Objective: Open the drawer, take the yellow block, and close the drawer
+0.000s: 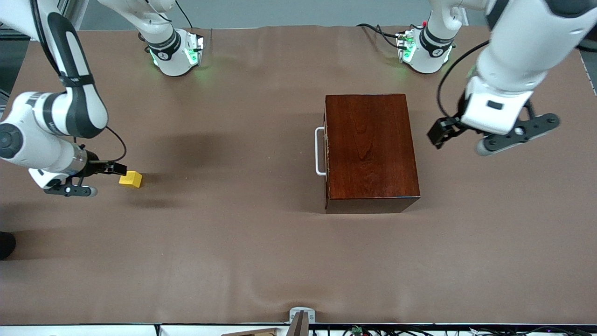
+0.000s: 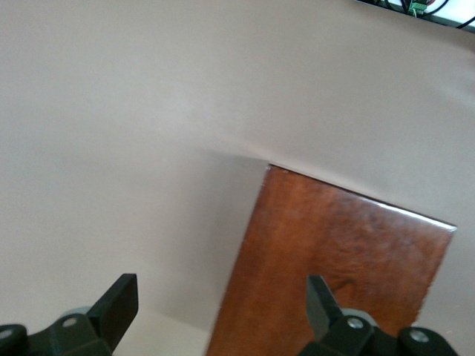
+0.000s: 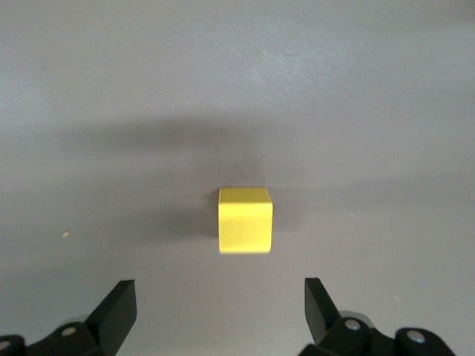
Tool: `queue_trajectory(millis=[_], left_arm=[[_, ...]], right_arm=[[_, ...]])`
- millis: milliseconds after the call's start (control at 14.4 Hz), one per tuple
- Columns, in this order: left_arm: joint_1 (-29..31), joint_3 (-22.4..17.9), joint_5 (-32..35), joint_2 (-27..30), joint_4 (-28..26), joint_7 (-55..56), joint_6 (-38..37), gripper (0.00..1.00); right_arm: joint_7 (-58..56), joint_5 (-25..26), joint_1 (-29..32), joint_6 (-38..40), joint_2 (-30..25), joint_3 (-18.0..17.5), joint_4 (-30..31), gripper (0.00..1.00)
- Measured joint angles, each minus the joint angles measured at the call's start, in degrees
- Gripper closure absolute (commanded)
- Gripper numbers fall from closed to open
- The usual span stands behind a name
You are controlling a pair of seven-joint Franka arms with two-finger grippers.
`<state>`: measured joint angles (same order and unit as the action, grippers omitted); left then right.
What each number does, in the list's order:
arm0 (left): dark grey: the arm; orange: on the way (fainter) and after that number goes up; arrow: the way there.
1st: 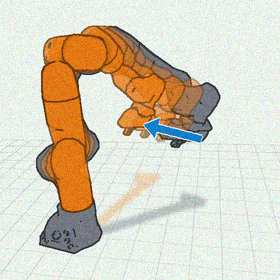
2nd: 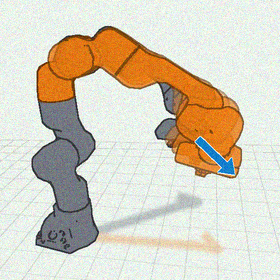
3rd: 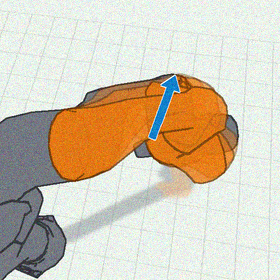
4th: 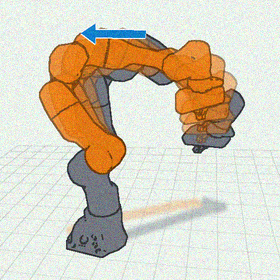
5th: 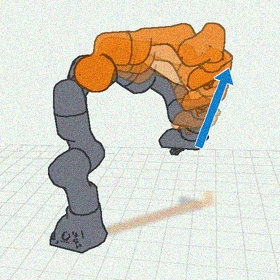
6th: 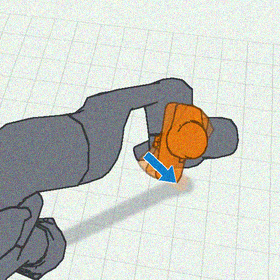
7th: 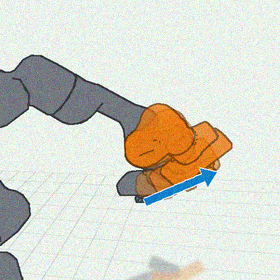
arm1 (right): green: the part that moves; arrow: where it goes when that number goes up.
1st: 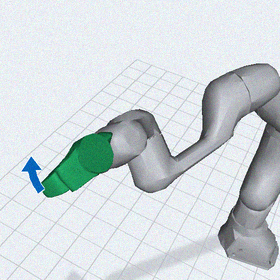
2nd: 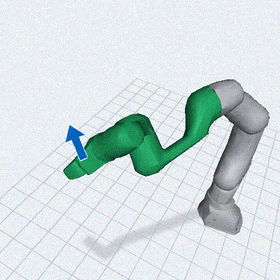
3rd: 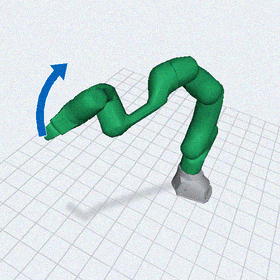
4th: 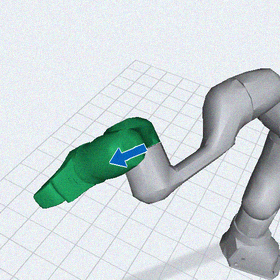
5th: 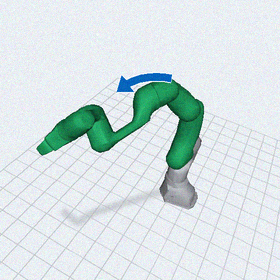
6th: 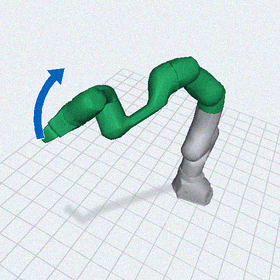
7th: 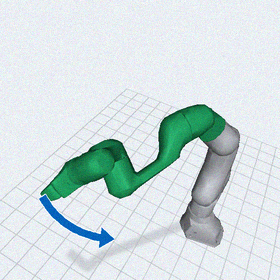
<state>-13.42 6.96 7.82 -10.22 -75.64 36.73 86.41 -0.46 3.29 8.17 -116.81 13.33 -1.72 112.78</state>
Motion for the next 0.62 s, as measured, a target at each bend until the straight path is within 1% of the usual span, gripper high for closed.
queue_trajectory(millis=[208, 346, 485, 623], left_arm=[[5.1, 0.0, -1.6, 2.9, -2.0, -10.5, -0.1, 0.0], [9.9, 1.3, -3.1, 3.8, -3.3, -16.2, -0.1, 0.0], [12.7, 2.9, -3.4, 4.3, -4.8, -18.4, -0.1, 0.0], [13.2, 3.6, -3.5, 5.6, -6.6, -18.9, -0.1, 0.0]], right_arm=[[0.0, -1.2, -0.7, 8.8, -0.4, -0.2, -6.3, 0.0], [0.0, -1.4, -0.9, 12.0, -0.9, -0.3, -9.0, 0.0], [0.0, -1.5, -1.6, 14.1, -1.9, -0.4, -10.4, 0.0], [0.0, -1.6, -3.0, 16.0, -3.5, -0.4, -11.7, 0.0]])
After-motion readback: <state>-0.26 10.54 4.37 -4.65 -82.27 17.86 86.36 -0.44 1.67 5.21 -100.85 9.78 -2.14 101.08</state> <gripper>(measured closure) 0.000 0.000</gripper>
